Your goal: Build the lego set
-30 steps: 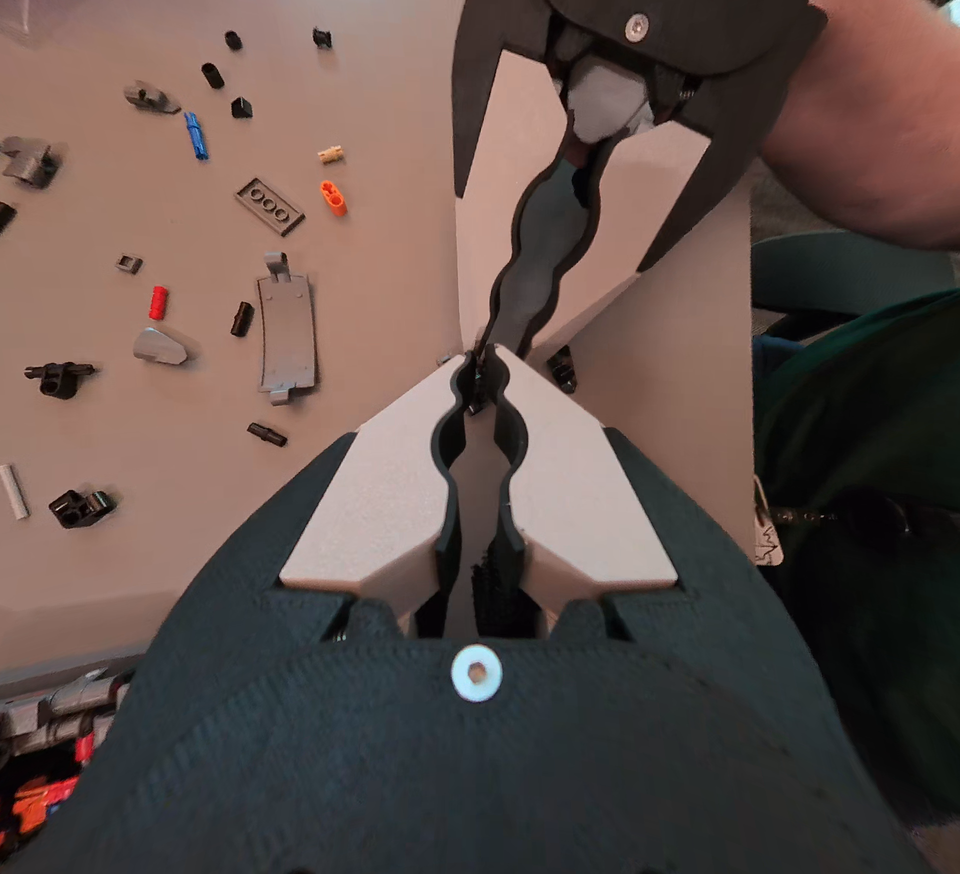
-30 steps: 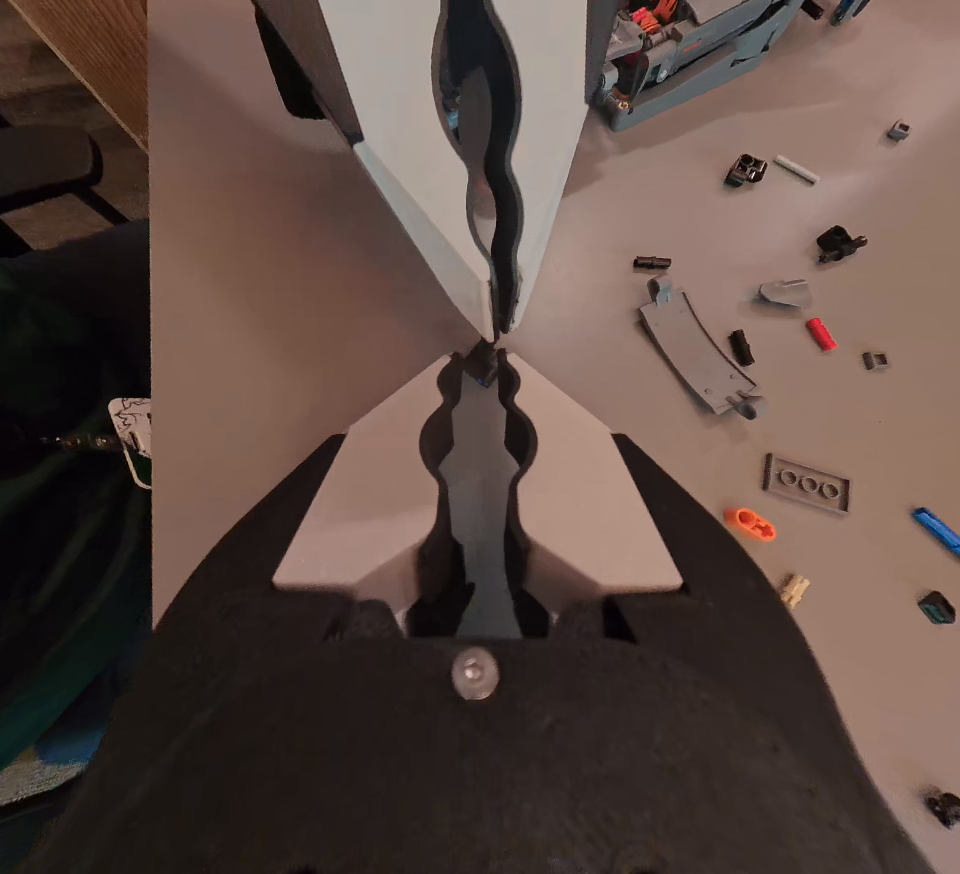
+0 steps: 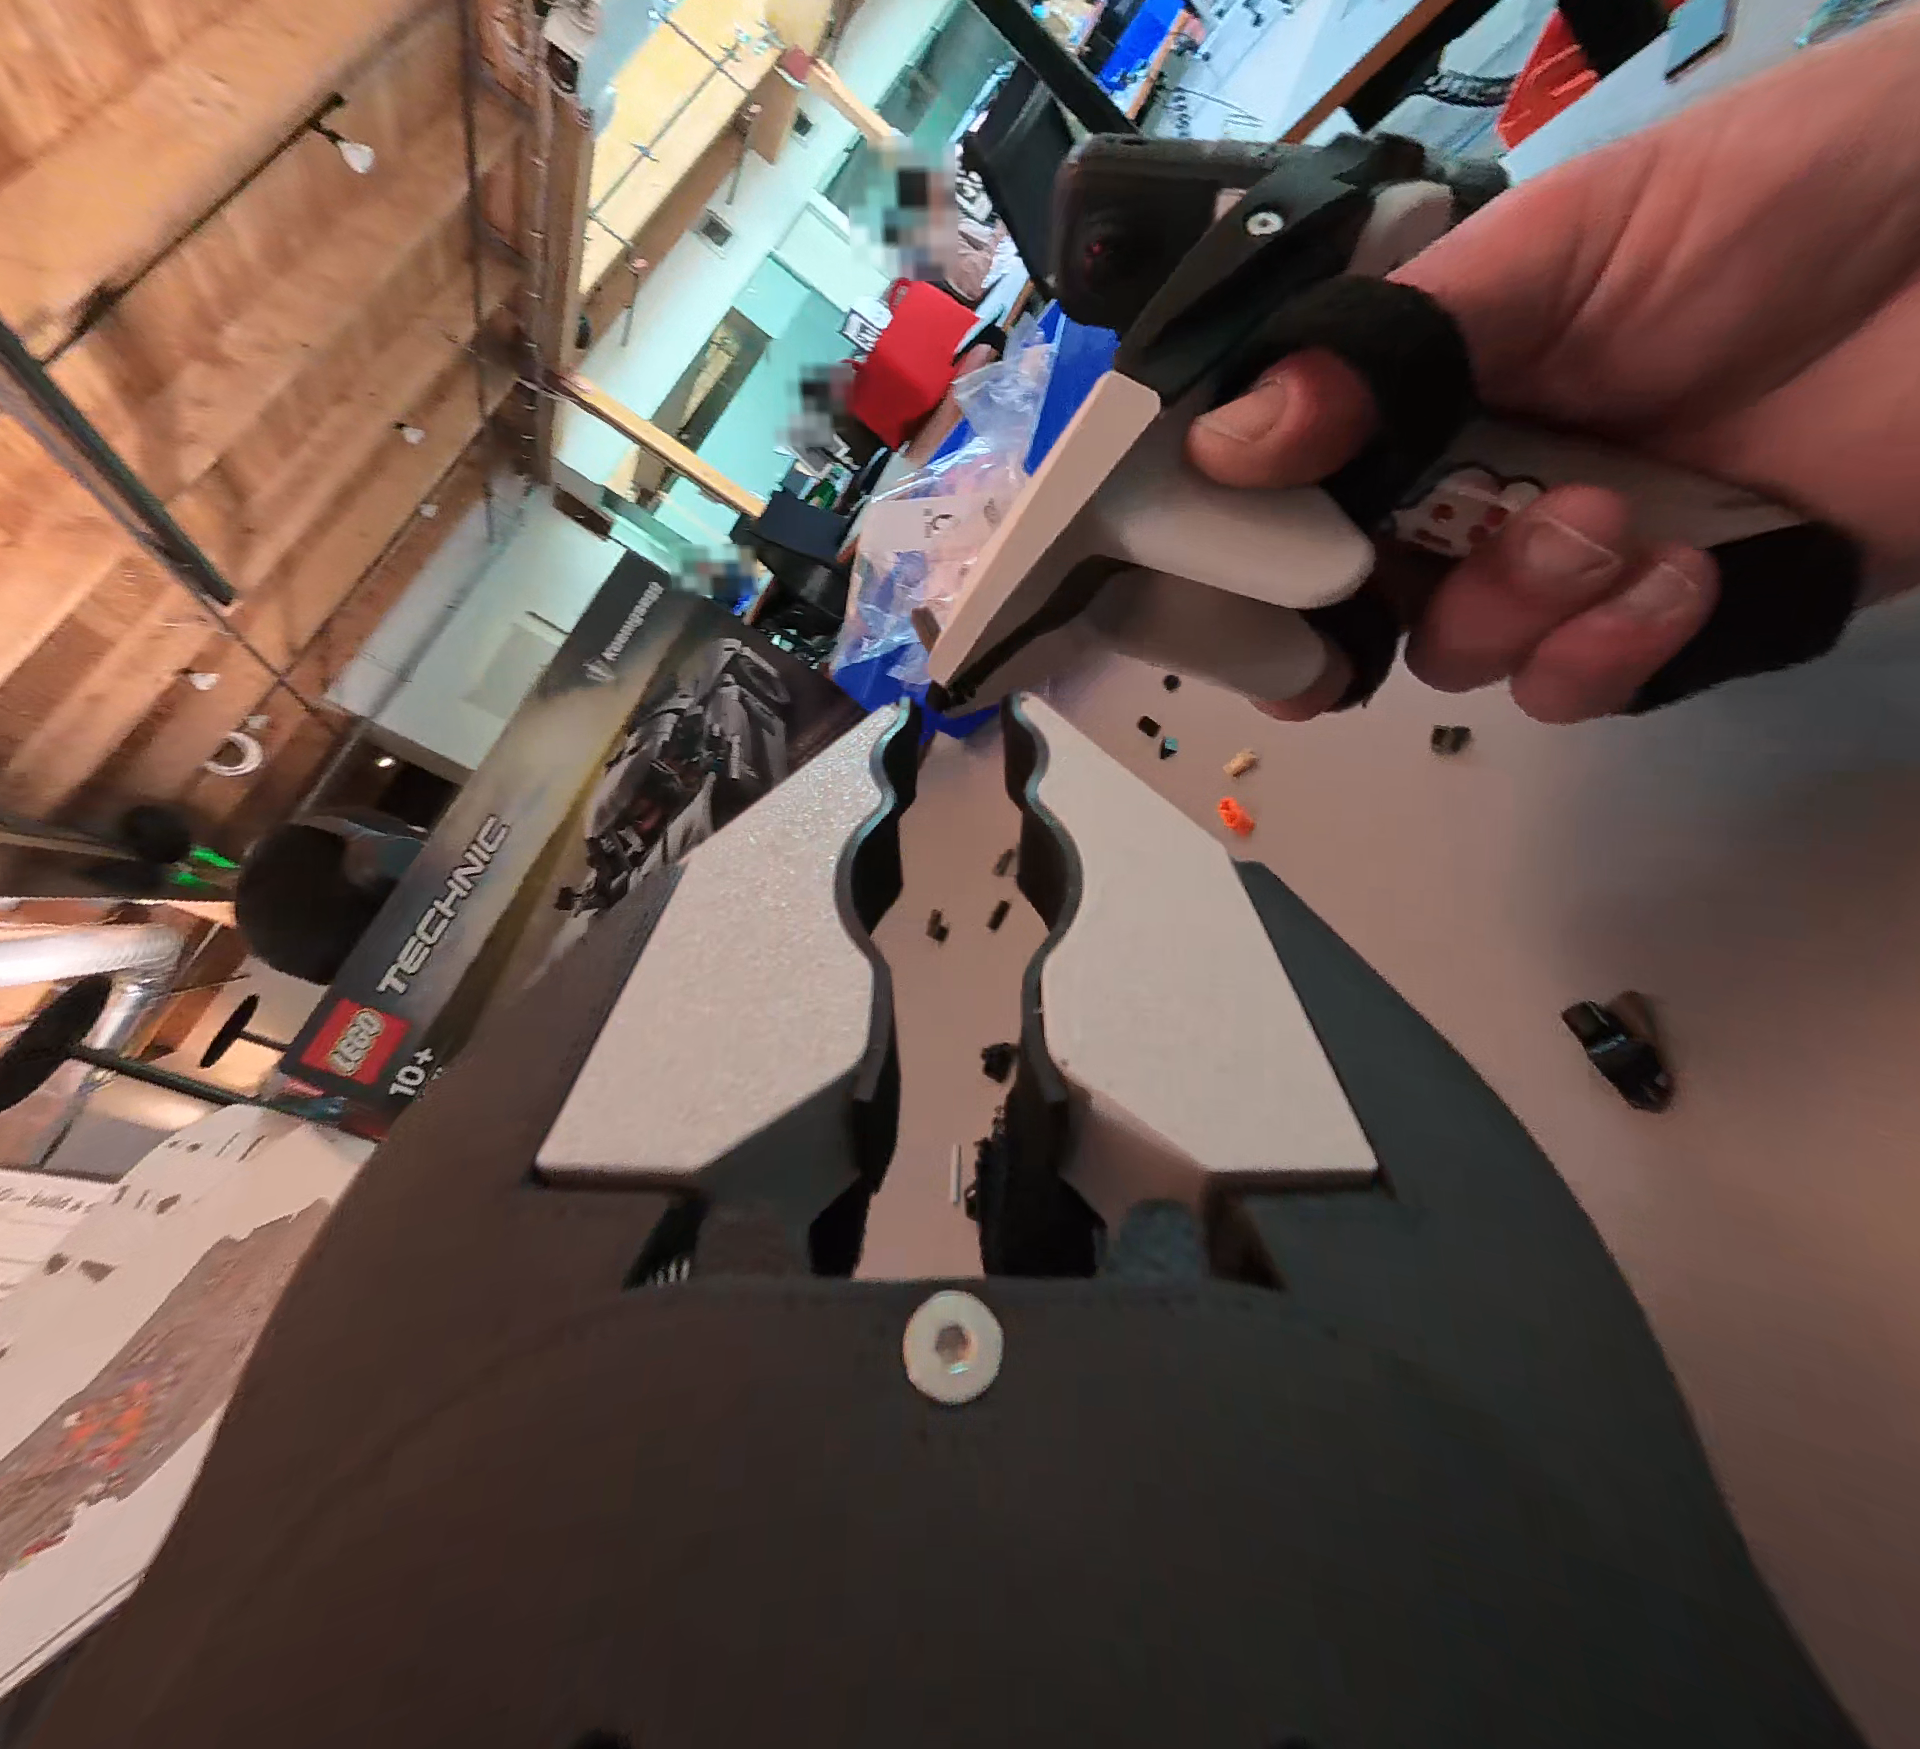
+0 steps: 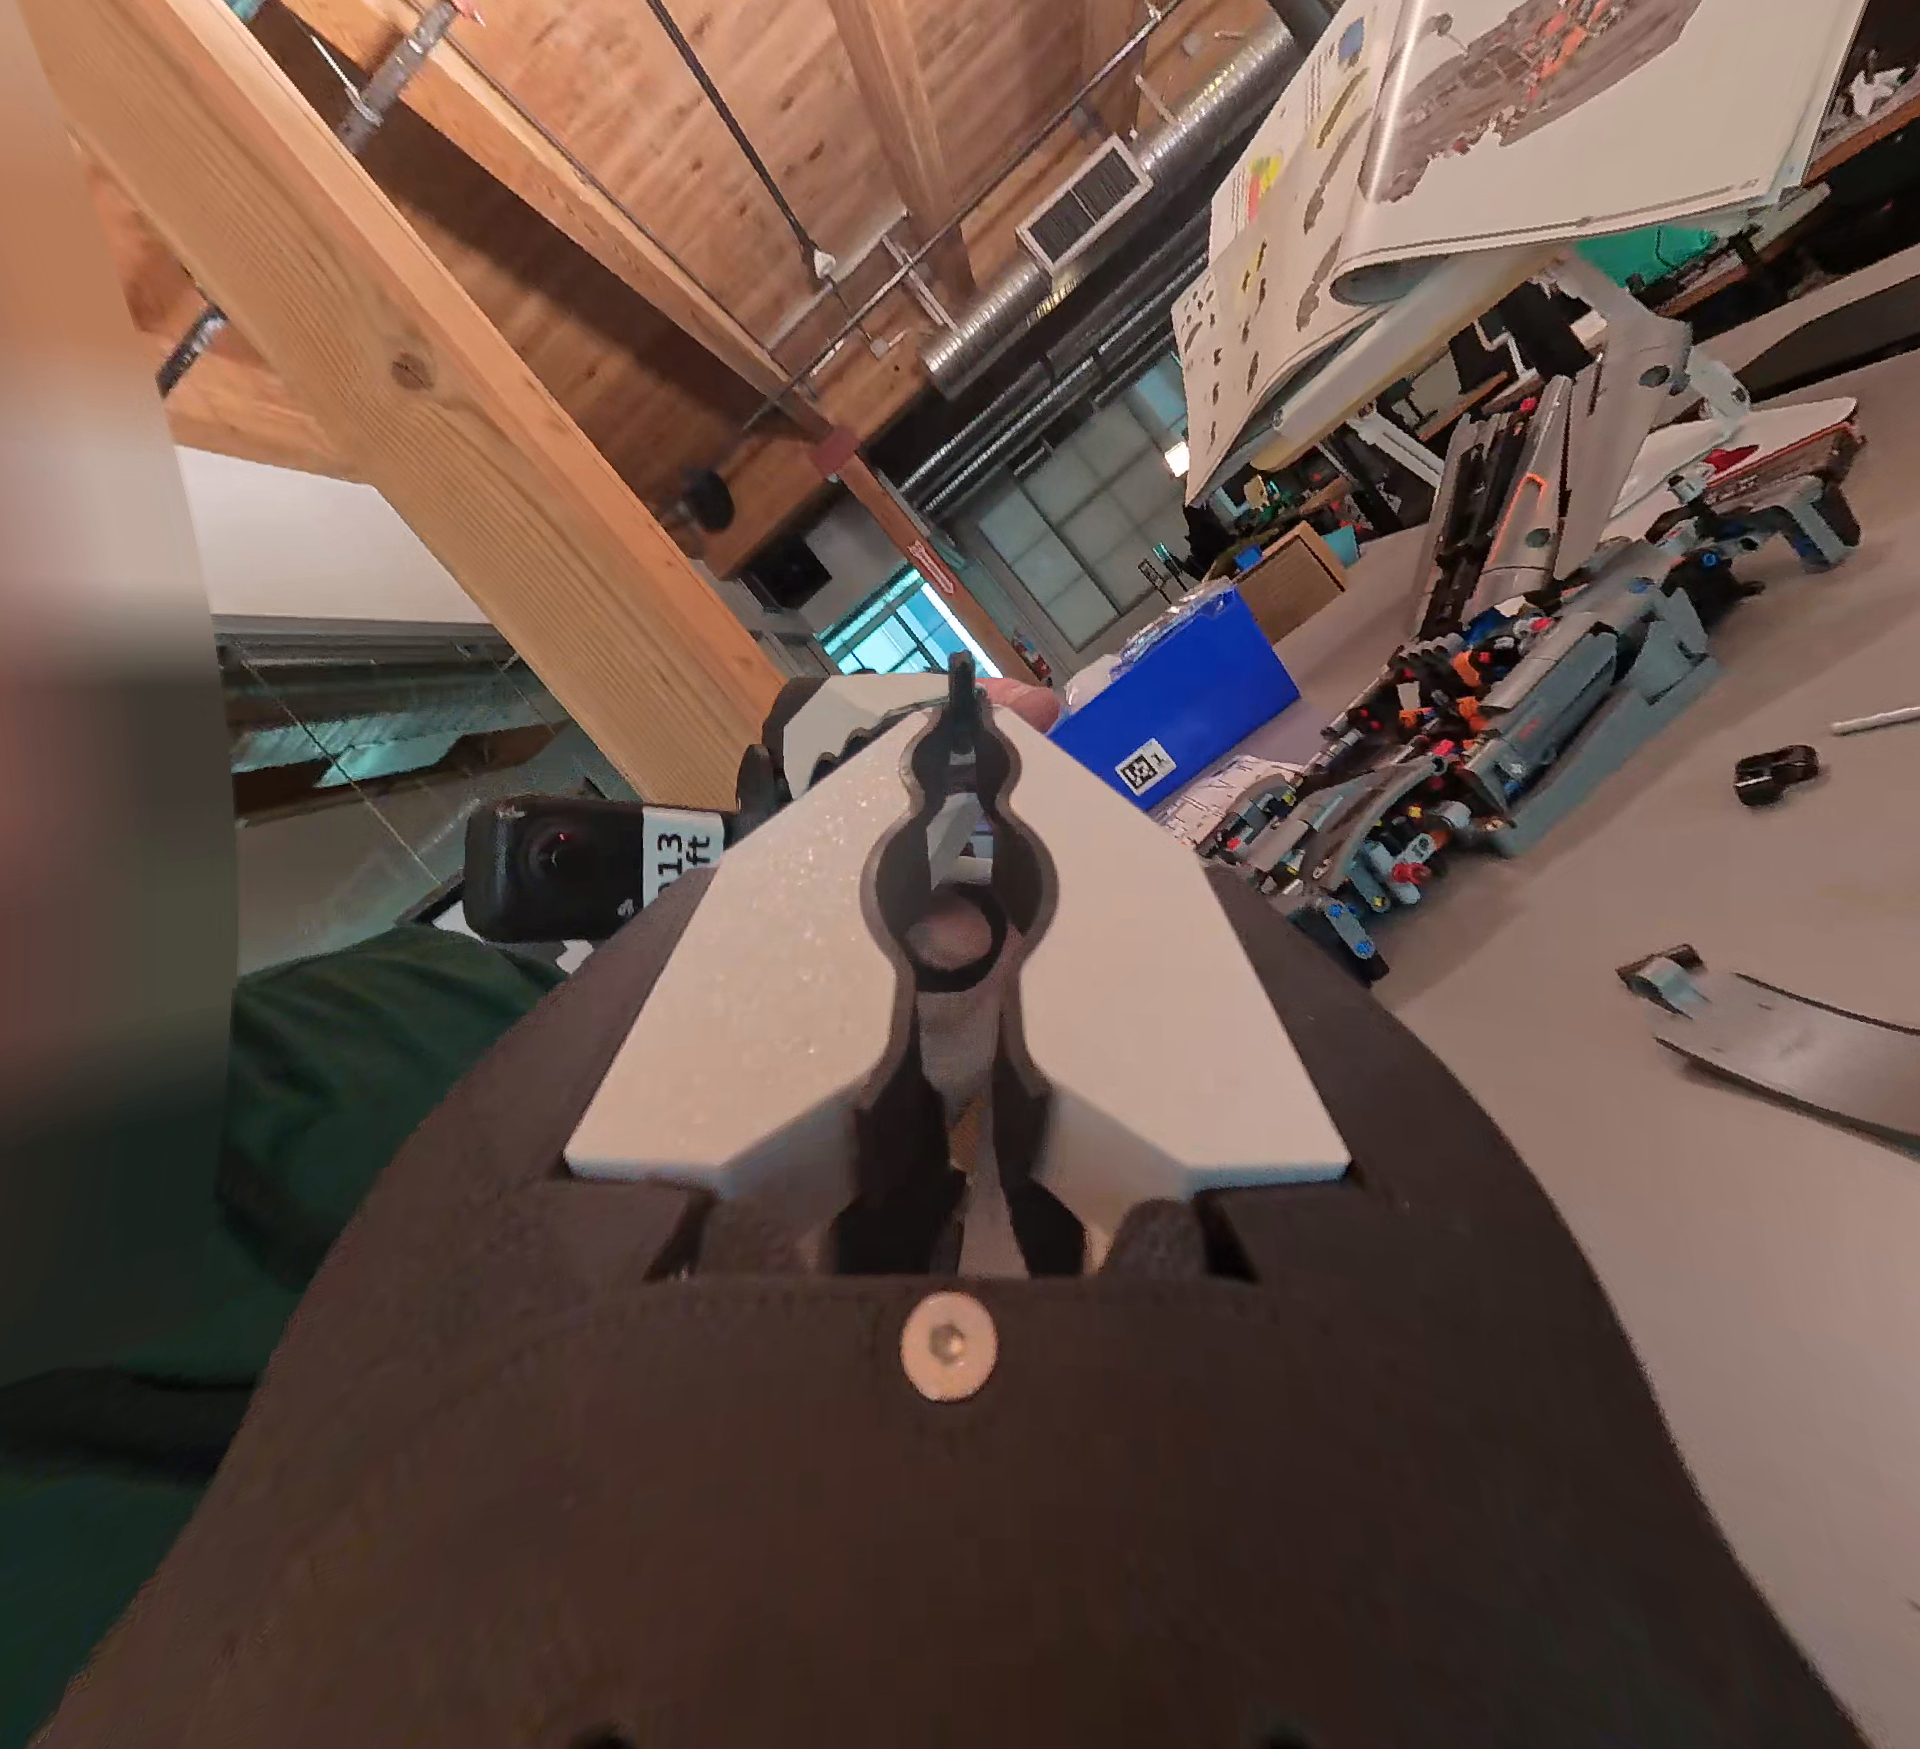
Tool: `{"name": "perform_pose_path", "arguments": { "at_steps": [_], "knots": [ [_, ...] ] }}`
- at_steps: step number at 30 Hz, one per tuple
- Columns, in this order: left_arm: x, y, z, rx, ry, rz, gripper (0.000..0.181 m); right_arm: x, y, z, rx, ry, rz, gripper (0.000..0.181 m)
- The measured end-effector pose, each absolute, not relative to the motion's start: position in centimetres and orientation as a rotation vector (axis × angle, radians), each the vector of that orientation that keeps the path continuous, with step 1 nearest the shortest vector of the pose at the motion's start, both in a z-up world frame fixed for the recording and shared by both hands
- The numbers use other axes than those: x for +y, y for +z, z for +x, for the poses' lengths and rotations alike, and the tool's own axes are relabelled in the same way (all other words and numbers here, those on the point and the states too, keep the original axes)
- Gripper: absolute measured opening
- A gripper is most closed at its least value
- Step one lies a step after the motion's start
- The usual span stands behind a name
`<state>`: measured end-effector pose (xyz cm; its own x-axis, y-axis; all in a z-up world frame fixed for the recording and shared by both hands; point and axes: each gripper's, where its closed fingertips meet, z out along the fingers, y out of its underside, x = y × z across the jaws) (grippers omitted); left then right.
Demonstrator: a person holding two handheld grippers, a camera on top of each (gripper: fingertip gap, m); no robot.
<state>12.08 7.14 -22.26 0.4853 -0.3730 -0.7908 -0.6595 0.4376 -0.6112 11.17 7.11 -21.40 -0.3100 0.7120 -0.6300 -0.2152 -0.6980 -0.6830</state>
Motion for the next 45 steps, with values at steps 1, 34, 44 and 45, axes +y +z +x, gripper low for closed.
{"name": "perform_pose_path", "arguments": {
  "at_steps": [1,34,44,45],
  "knots": [
    [7.1,-22.0,12.1,1.09,0.24,-1.156,0.012,7.1,-21.2,11.1,-0.63,2.057,-1.329,0.003],
    [6.2,-21.4,10.5,1.139,0.09,-1.128,0.001,6.1,-20.8,9.8,-0.787,2.072,-1.397,0.002],
    [5.7,-29.5,8.9,1.28,-0.02,-1.493,0.005,6.4,-29.0,9.8,-1.368,1.391,-1.725,0.002],
    [5.5,-30.6,8.8,1.308,-0.053,-1.54,0.004,6.1,-29.8,9.8,-1.437,1.343,-1.726,0.002]
  ]
}}
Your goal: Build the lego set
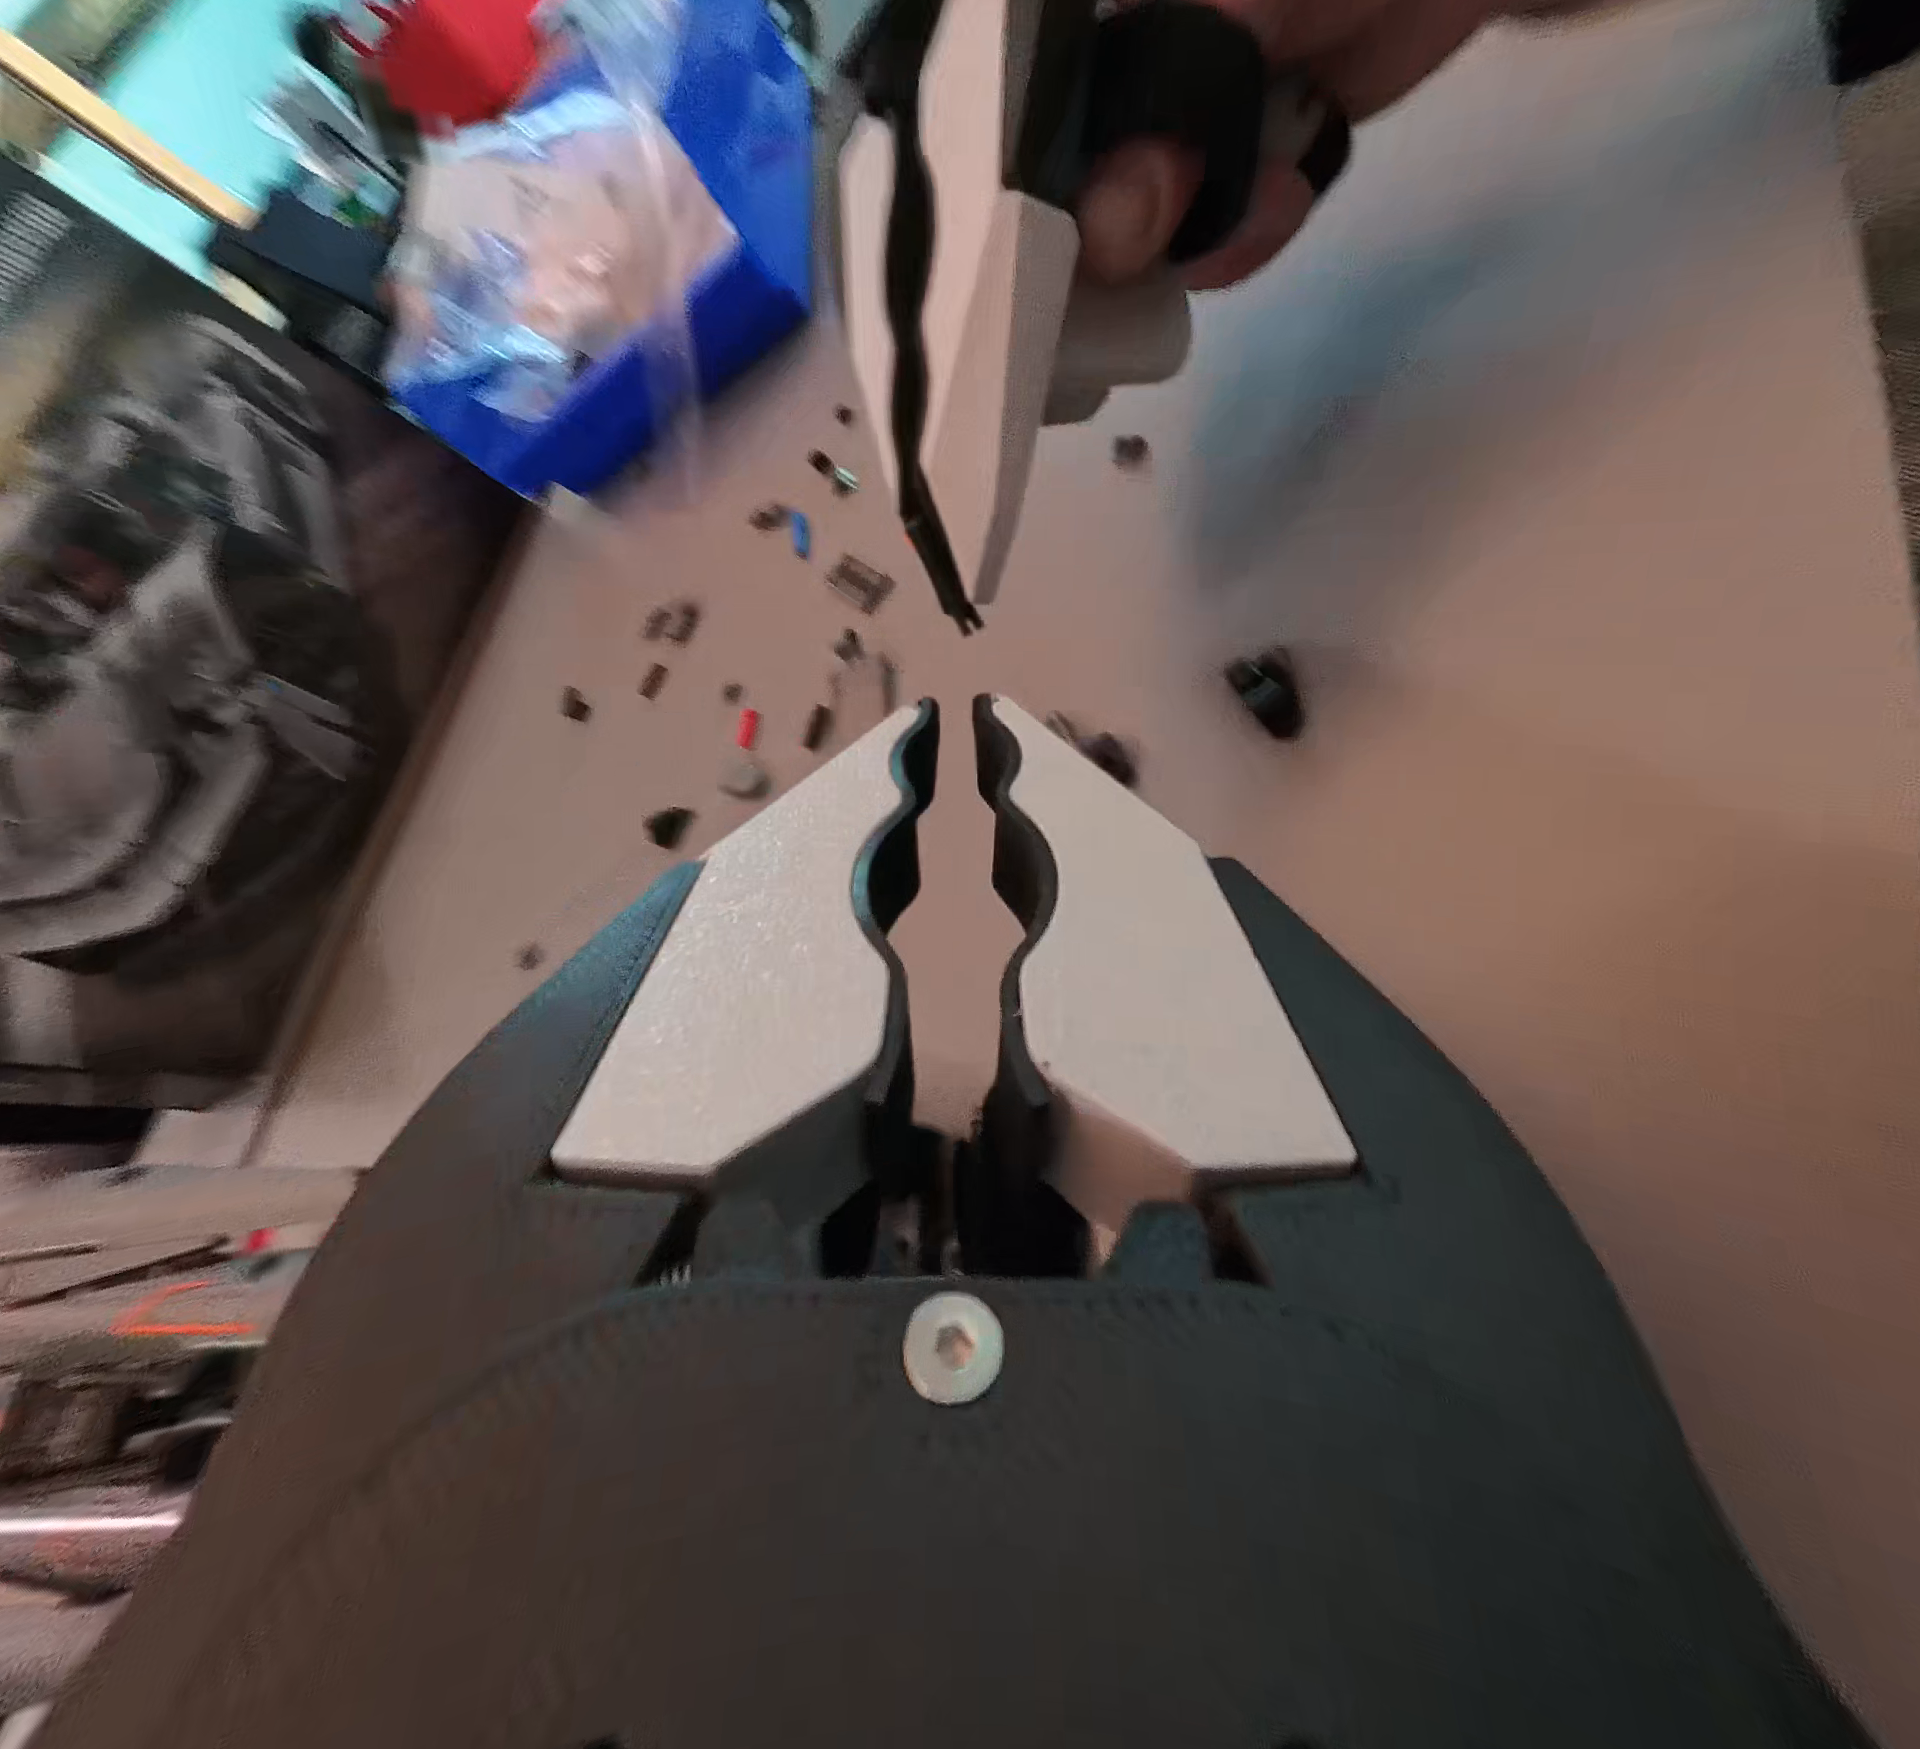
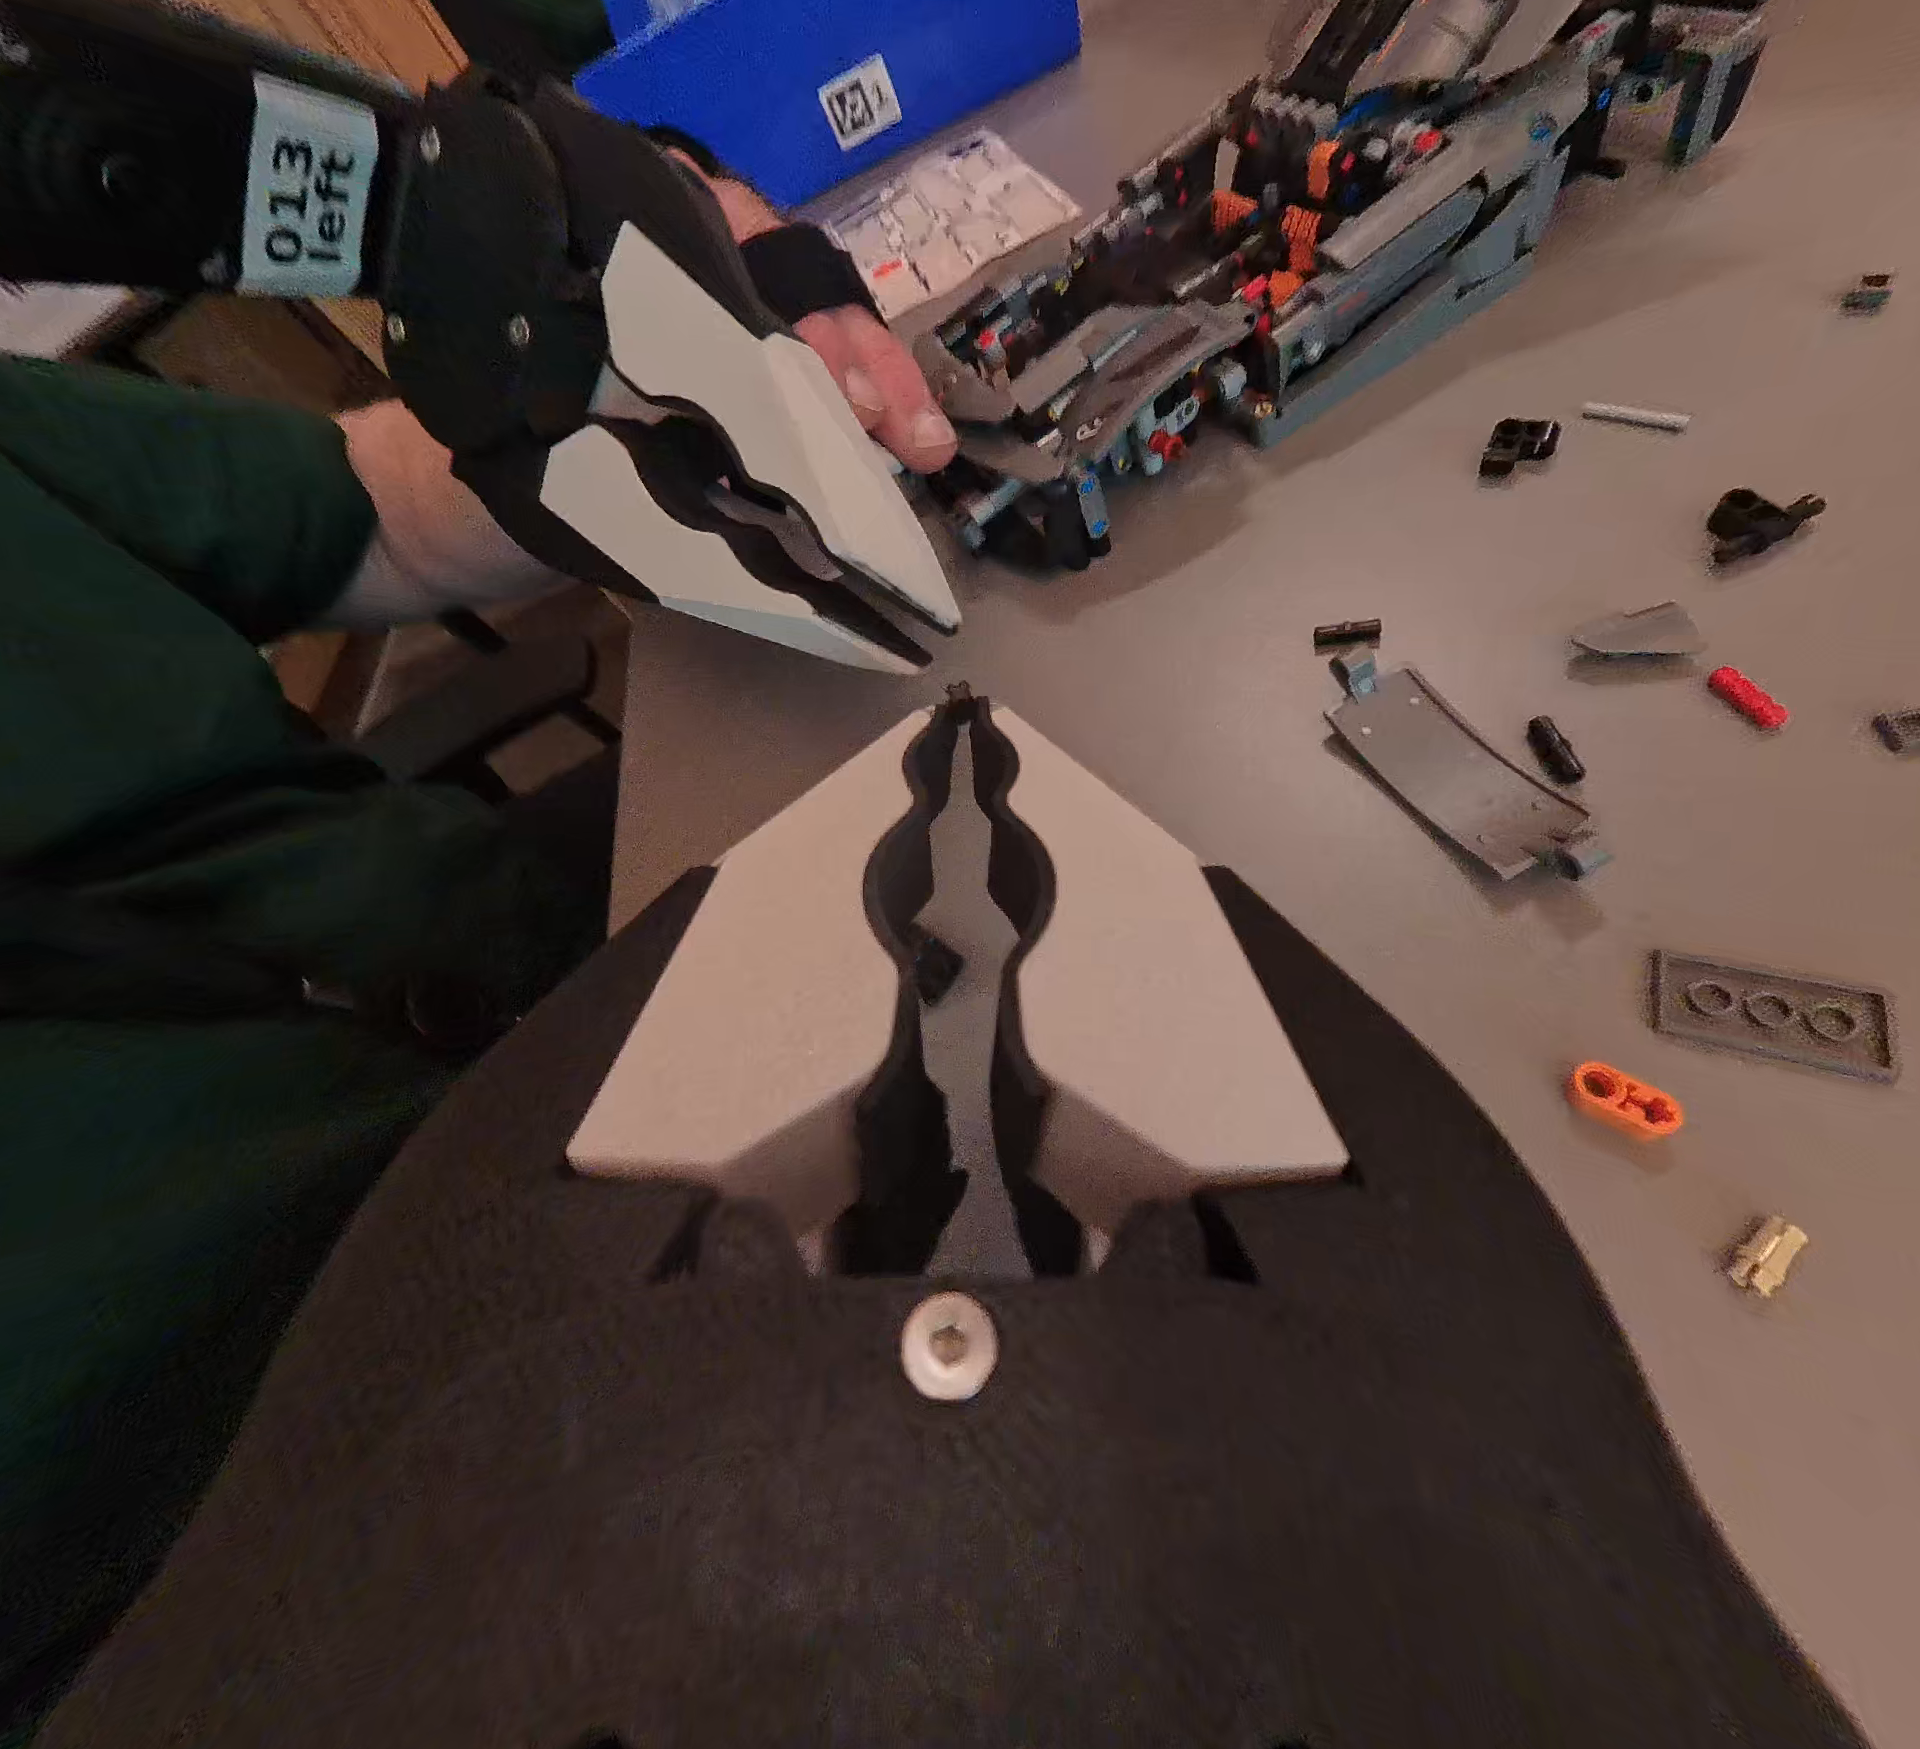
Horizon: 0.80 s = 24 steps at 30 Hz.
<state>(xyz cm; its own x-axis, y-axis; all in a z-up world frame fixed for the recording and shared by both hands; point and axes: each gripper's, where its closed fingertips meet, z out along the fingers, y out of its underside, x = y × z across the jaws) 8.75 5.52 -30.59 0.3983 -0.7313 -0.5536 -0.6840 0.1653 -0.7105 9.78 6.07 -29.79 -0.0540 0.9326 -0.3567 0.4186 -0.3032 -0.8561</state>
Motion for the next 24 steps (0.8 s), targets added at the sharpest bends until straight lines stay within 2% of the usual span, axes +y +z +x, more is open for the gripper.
{"name": "perform_pose_path", "arguments": {
  "at_steps": [4,11,24],
  "knots": [
    [5.5,-32.9,9.2,1.325,-0.148,-1.637,0.003,5.8,-33.4,9.5,-1.621,1.126,-1.779,0.001],
    [6.2,-35.4,9.4,1.367,-0.149,-1.735,0.0,5.9,-36.0,9.4,-1.729,0.987,-1.834,0.001],
    [6.4,-36.6,9.5,1.366,-0.14,-1.785,0.0,5.6,-36.3,9.4,-1.826,0.914,-1.783,0.001]
  ]
}}
